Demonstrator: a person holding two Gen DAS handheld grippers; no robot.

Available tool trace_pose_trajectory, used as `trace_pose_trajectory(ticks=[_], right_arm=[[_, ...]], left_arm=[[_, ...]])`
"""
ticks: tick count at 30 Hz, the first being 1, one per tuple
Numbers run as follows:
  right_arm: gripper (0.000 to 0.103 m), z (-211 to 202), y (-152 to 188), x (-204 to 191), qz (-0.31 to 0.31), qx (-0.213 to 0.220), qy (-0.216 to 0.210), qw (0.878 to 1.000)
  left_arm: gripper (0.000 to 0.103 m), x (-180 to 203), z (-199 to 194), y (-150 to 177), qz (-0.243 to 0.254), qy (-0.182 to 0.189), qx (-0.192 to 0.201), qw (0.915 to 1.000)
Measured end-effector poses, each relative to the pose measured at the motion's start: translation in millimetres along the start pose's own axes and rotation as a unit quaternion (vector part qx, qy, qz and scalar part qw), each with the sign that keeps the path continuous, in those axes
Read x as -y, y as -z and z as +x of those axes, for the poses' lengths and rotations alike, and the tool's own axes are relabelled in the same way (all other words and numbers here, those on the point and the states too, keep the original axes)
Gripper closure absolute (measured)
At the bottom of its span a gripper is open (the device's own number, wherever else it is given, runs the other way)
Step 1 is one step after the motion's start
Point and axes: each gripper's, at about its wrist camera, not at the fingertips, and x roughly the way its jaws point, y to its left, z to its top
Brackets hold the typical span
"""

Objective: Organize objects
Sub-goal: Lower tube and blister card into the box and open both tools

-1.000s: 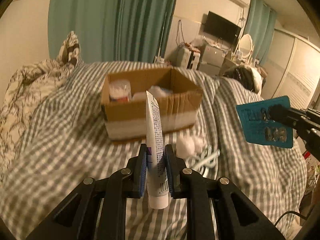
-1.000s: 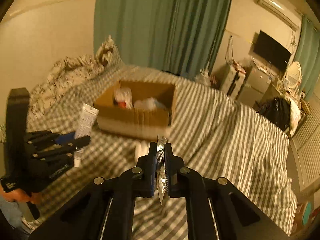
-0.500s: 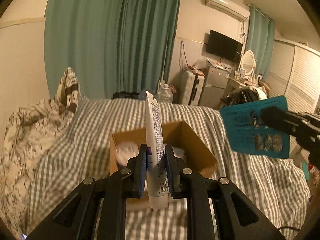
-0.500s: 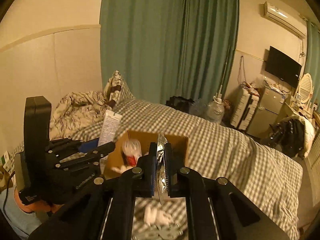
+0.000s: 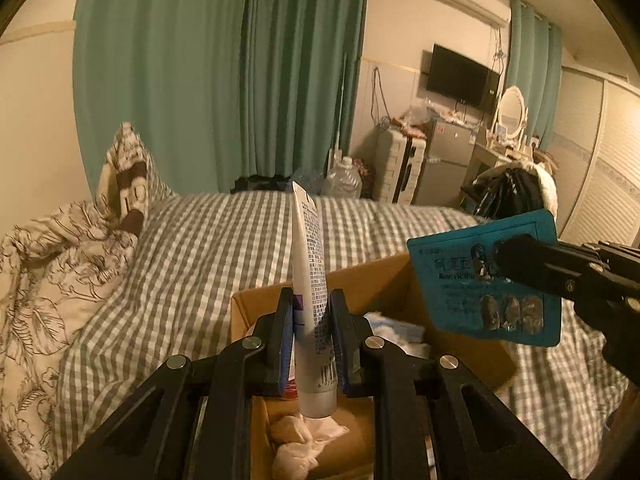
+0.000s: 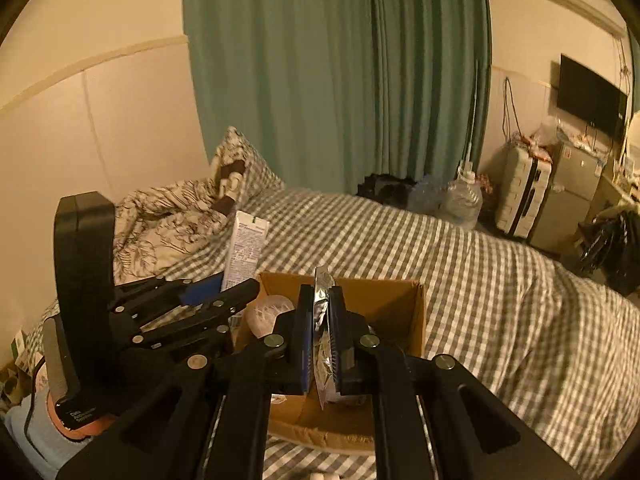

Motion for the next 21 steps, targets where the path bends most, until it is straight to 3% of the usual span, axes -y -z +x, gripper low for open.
trace_pose_trajectory(ticks=[10, 21], right_arm=[[0.096, 59, 15, 18, 0.018, -0.041, 0.026, 0.999], [0.095, 59, 18, 20, 0.027, -0.043, 0.046, 0.998]], left_arm=[[0.086, -4, 44, 23, 0.005, 0.015, -0.044, 0.9989], [0.083, -3, 50, 36, 0.015, 0.016, -0.068, 0.9975]])
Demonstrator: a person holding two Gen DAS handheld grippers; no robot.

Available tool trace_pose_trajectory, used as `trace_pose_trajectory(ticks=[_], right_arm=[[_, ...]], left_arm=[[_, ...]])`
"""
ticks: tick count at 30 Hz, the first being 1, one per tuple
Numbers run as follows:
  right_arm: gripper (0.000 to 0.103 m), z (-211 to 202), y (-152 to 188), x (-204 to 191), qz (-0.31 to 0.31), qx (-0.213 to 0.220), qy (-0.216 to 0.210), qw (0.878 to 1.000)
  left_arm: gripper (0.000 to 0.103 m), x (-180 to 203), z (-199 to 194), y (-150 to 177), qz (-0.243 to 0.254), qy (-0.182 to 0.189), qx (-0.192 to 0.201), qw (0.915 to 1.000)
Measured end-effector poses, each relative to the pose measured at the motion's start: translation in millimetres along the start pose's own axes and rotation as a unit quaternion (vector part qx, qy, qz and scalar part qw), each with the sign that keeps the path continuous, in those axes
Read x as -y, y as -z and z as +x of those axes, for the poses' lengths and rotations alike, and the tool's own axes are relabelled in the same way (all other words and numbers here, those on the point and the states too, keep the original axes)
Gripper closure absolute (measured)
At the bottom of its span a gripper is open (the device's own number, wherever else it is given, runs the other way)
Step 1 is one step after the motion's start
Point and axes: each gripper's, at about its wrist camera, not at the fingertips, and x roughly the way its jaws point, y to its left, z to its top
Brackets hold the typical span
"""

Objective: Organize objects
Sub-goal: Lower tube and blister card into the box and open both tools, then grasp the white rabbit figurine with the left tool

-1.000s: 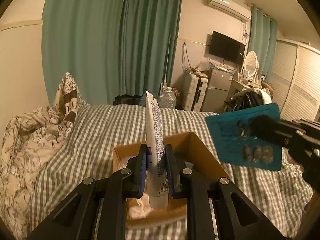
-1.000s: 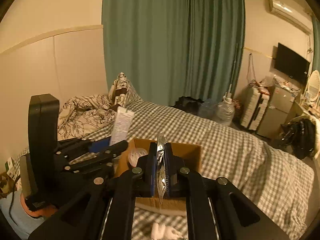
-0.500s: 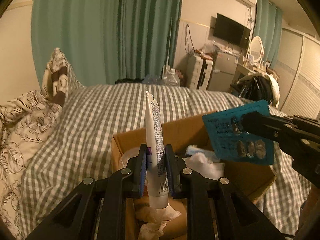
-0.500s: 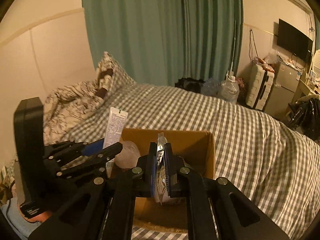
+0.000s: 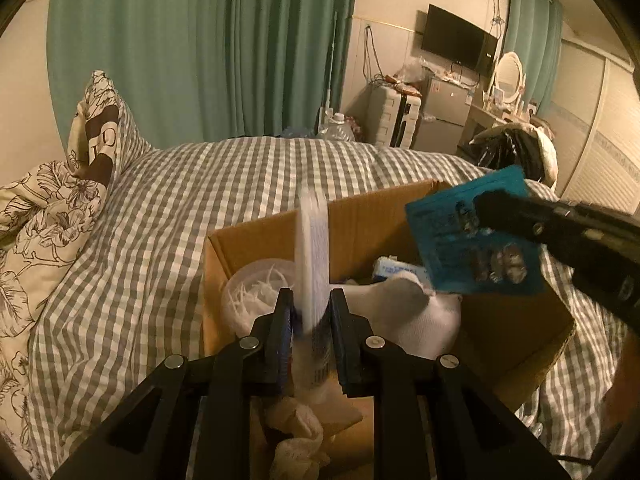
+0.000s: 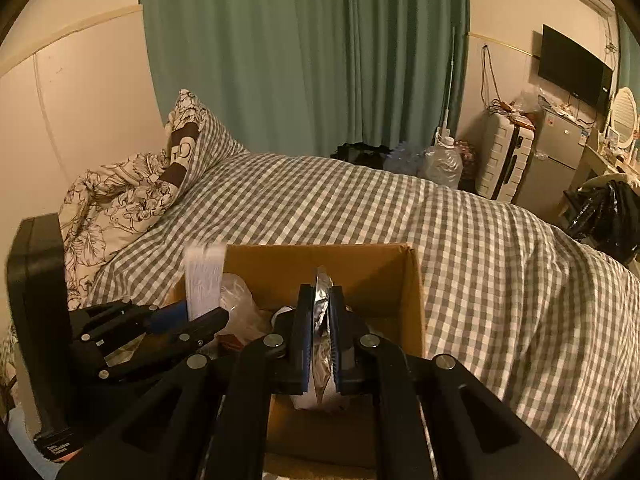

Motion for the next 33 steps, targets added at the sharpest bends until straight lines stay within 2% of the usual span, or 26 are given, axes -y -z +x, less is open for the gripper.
trace_pose_trajectory(ticks=[1, 2, 4, 6, 9, 10, 12, 14, 17, 23, 28, 33], right_arm=[[0.09, -4, 0, 1, 0.002, 0.002, 0.0, 1.0], [0.077, -10, 0, 1, 0.003, 0.005, 0.002, 1.0], [0.059, -20, 0, 1, 0.004, 0.014, 0.007, 1.0], [0.056, -36, -1, 1, 0.002, 0.026, 0.011, 1.0], [0.052, -61, -3, -1, -0.002, 0.042, 0.02, 0.999], [0.047, -70, -3, -1, -0.003, 0.048, 0.025, 0.999], [0.039, -91, -3, 0, -0.003, 0.062, 0.036, 0.997], [0.032, -114, -2, 2, -0.006, 0.075, 0.048, 0.996], [0.028, -138, 2, 3, -0.014, 0.082, 0.071, 0.994], [0.017, -182, 24, 11, -0.028, 0.08, 0.114, 0.99], [0.011, -199, 55, 28, -0.017, 0.067, 0.131, 0.989], [0.01, -187, 95, 54, 0.024, 0.036, 0.136, 0.99]], left_arm=[[0.083, 0, -1, 1, 0.0, -0.001, -0.003, 1.0], [0.08, 0, -3, 2, 0.0, -0.001, -0.005, 1.0], [0.07, 1, -9, 3, -0.002, 0.0, -0.004, 1.0], [0.044, 4, -17, 3, -0.001, -0.005, 0.002, 1.0], [0.039, 10, -37, 1, 0.003, -0.012, 0.015, 0.9998], [0.036, 11, -43, 1, 0.004, -0.014, 0.018, 0.9997], [0.023, 14, -56, 0, 0.006, -0.02, 0.027, 0.9994], [0.018, 18, -72, 0, 0.008, -0.026, 0.037, 0.9989], [0.012, 21, -94, 1, 0.005, -0.035, 0.047, 0.9982], [0.004, 29, -131, 8, -0.013, -0.044, 0.068, 0.9966], [0.003, 43, -141, 22, -0.019, -0.055, 0.071, 0.9958], [0.003, 66, -128, 46, -0.023, -0.056, 0.05, 0.9969]])
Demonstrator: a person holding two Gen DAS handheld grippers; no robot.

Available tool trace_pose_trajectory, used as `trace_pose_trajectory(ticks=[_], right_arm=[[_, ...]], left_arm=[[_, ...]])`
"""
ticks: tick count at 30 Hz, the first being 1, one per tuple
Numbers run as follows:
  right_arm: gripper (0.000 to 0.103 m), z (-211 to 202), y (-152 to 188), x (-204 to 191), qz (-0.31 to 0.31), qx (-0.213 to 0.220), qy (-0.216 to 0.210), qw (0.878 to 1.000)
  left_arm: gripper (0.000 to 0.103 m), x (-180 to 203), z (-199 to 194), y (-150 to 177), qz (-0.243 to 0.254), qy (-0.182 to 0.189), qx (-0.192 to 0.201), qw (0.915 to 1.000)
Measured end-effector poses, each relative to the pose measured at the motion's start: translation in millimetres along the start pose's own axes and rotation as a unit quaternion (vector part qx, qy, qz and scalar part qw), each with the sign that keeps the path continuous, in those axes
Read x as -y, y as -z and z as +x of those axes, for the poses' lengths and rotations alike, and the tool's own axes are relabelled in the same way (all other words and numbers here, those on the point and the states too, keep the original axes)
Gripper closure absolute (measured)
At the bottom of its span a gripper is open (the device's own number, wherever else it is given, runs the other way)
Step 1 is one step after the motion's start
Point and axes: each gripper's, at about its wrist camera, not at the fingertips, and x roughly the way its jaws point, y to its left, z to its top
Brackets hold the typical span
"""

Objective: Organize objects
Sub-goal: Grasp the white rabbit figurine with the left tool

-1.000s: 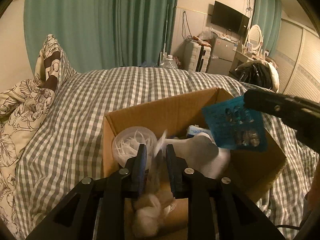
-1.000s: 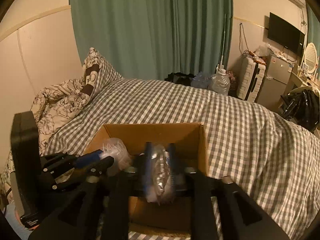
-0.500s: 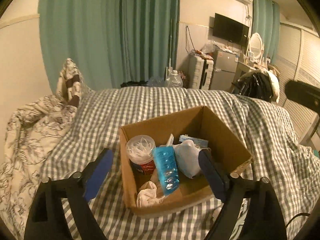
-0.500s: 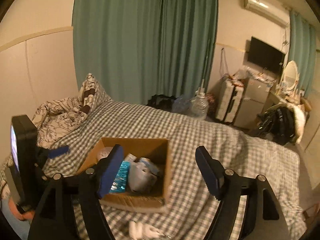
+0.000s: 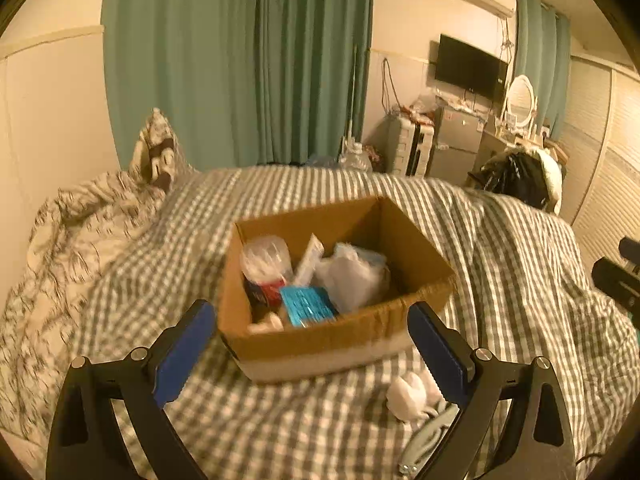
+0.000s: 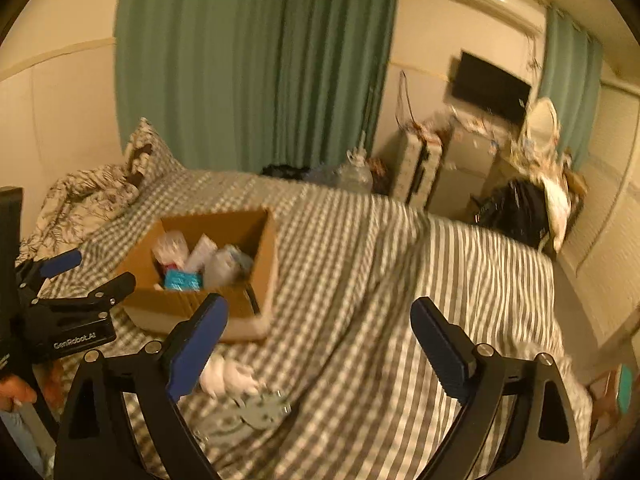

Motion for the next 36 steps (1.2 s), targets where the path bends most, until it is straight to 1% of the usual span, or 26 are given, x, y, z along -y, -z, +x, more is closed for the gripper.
trace_pose_trajectory(ticks=[2, 8, 13, 15, 16, 20, 22, 23, 24, 26, 28, 31, 33, 34, 36], right_arm=[[0.01, 13, 15, 8, 0.017, -0.019, -0.001, 1.0], [0.01, 52, 51, 19, 0.035, -0.07, 0.002, 0.997], [0.01, 65, 66, 19, 0.032, -0.084, 0.002, 0.996], [0.01, 69, 69, 20, 0.037, -0.089, 0.0, 0.995], [0.01, 71, 71, 22, 0.04, -0.092, 0.0, 0.995], [0.01, 80, 75, 24, 0.047, -0.103, 0.007, 0.994], [0.01, 83, 77, 28, 0.055, -0.108, 0.014, 0.993], [0.01, 84, 78, 30, 0.06, -0.11, 0.018, 0.992], [0.01, 86, 78, 32, 0.064, -0.113, 0.022, 0.991], [0.01, 86, 79, 33, 0.069, -0.113, 0.029, 0.991], [0.01, 85, 78, 30, 0.07, -0.111, 0.033, 0.991], [0.01, 79, 79, 25, 0.074, -0.103, 0.034, 0.991], [0.01, 76, 79, 20, 0.076, -0.102, 0.033, 0.991], [0.01, 75, 78, 16, 0.076, -0.102, 0.032, 0.991], [0.01, 74, 80, 4, 0.071, -0.109, 0.025, 0.991]], left_arm=[[0.003, 11, 8, 15, 0.002, 0.003, -0.012, 0.9999], [0.003, 41, 44, 54, 0.024, 0.012, -0.062, 0.9977], [0.003, 66, 72, 79, 0.057, 0.031, -0.084, 0.9943], [0.003, 71, 82, 82, 0.067, 0.042, -0.089, 0.9929], [0.003, 75, 90, 85, 0.071, 0.055, -0.095, 0.9914], [0.003, 83, 106, 88, 0.075, 0.08, -0.107, 0.9882], [0.006, 88, 112, 90, 0.083, 0.096, -0.108, 0.9861], [0.016, 90, 115, 90, 0.091, 0.103, -0.107, 0.9847], [0.032, 92, 117, 91, 0.097, 0.109, -0.107, 0.9836], [0.039, 93, 116, 90, 0.106, 0.114, -0.1, 0.9827], [0.039, 86, 112, 86, 0.1, 0.129, -0.098, 0.9817], [0.039, 74, 101, 83, 0.089, 0.12, -0.09, 0.9846], [0.039, 61, 93, 80, 0.089, 0.099, -0.085, 0.9874], [0.039, 53, 88, 79, 0.09, 0.081, -0.079, 0.9895], [0.039, 42, 82, 77, 0.092, 0.064, -0.072, 0.9911]])
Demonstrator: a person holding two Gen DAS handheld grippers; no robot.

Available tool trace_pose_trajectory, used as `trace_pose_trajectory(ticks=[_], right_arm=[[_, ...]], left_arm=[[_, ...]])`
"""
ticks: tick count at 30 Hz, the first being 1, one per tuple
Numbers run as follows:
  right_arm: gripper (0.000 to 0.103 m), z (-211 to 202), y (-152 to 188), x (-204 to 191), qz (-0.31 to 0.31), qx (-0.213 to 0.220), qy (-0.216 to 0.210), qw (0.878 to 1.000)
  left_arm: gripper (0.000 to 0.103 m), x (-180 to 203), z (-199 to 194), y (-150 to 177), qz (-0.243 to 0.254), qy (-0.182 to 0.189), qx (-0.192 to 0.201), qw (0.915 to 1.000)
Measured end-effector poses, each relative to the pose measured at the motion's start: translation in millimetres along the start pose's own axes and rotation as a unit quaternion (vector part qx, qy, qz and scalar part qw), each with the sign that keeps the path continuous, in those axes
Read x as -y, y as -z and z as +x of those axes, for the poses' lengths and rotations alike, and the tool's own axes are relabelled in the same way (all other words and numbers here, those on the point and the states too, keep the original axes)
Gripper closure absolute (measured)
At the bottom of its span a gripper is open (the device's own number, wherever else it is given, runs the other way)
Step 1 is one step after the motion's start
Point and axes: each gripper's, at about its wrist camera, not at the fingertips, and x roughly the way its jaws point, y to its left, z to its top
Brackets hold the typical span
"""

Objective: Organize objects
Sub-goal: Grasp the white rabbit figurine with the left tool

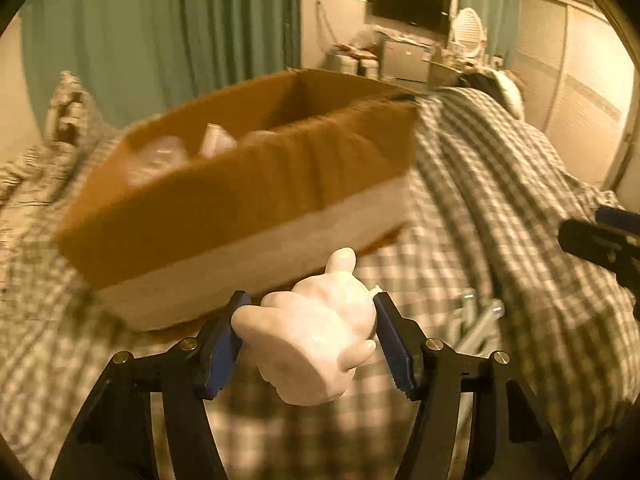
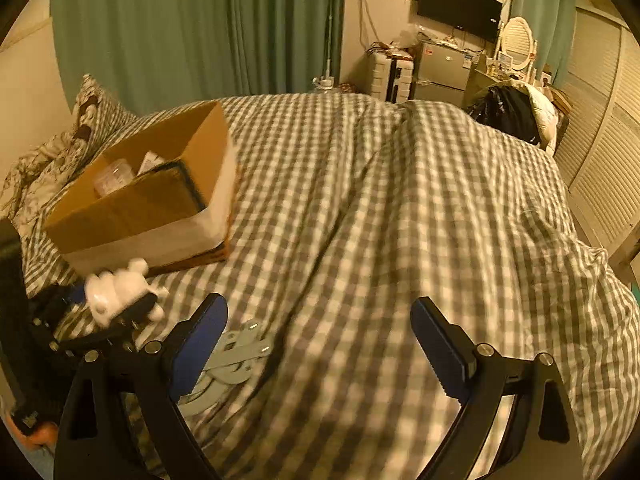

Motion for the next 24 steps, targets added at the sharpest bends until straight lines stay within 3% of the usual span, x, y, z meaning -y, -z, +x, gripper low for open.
trace_pose_trajectory(ticks=[6, 14, 19, 24], right_arm=[[0.01, 21, 20, -44, -0.031, -0.065, -0.03, 0.997], [0.01, 63, 38, -71, -0.026, -0.146, -0.042, 0.988], [0.01, 78, 40, -78, -0.024, -0.16, -0.055, 0.985], [0.015, 72, 40, -82, -0.035, -0.136, -0.062, 0.988]], left_arm=[[0.039, -26, -16, 4, -0.005, -0.033, 0.019, 0.9993], [0.039, -43, -23, 9, -0.025, -0.033, 0.027, 0.9988], [0.039, -48, -26, 11, -0.034, -0.032, 0.03, 0.9985], [0.039, -54, -27, 10, -0.048, -0.036, 0.034, 0.9976]])
